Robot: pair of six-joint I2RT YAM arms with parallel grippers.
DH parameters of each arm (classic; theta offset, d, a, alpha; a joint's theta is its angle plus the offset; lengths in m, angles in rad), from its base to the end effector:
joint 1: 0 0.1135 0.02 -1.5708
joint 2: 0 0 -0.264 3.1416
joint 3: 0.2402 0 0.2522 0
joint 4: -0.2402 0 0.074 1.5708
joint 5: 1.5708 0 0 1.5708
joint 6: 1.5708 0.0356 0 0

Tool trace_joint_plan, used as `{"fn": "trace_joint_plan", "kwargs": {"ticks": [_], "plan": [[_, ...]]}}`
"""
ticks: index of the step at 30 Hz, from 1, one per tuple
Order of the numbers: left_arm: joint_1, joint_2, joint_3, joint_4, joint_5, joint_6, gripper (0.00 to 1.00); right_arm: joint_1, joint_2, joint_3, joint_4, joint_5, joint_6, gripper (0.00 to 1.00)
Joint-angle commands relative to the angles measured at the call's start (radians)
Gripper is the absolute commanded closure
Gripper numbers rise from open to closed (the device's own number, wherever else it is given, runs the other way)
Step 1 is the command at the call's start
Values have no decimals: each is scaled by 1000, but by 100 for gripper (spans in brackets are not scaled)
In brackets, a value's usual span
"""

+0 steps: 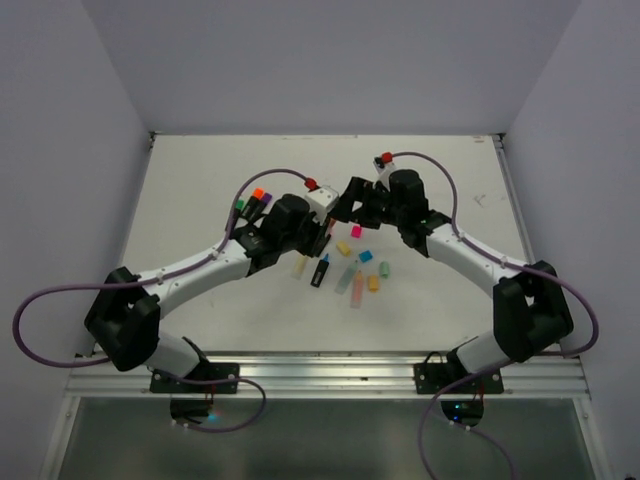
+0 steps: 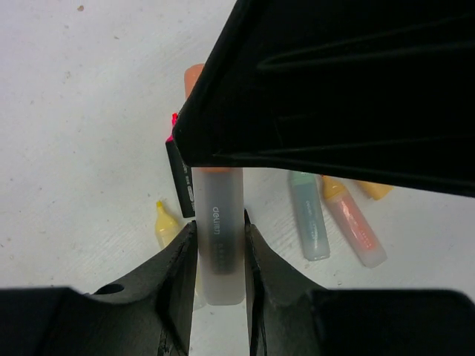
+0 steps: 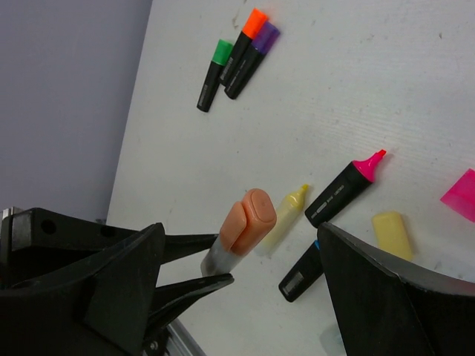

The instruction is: Open the pen caps

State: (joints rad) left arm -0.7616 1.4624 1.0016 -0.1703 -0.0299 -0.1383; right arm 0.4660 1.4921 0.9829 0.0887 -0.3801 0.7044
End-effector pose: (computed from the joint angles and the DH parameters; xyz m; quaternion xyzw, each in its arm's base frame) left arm 0.2367 -0.2242 0.2561 0.2669 0.8507 -0.1849 0.4134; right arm 0.2979 0.1646 0.2660 -0.0040 0.8304 0.4272 0.3577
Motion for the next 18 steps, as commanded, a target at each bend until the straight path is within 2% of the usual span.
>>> {"fn": "trace_joint_plan", "kwargs": {"ticks": [1, 4, 16, 18], "plan": [[-4, -39, -3, 54, -5, 25, 85, 17, 10, 42, 31, 36, 23, 12], [-2, -39, -3, 57, 1, 25, 85, 19, 14, 39, 29, 34, 18, 17], [-4, -43, -3, 64, 19, 25, 85, 22, 43, 36, 83, -8, 47, 51], [-4, -51, -3, 68, 22, 25, 85, 22, 53, 33, 91, -11, 52, 53]]}}
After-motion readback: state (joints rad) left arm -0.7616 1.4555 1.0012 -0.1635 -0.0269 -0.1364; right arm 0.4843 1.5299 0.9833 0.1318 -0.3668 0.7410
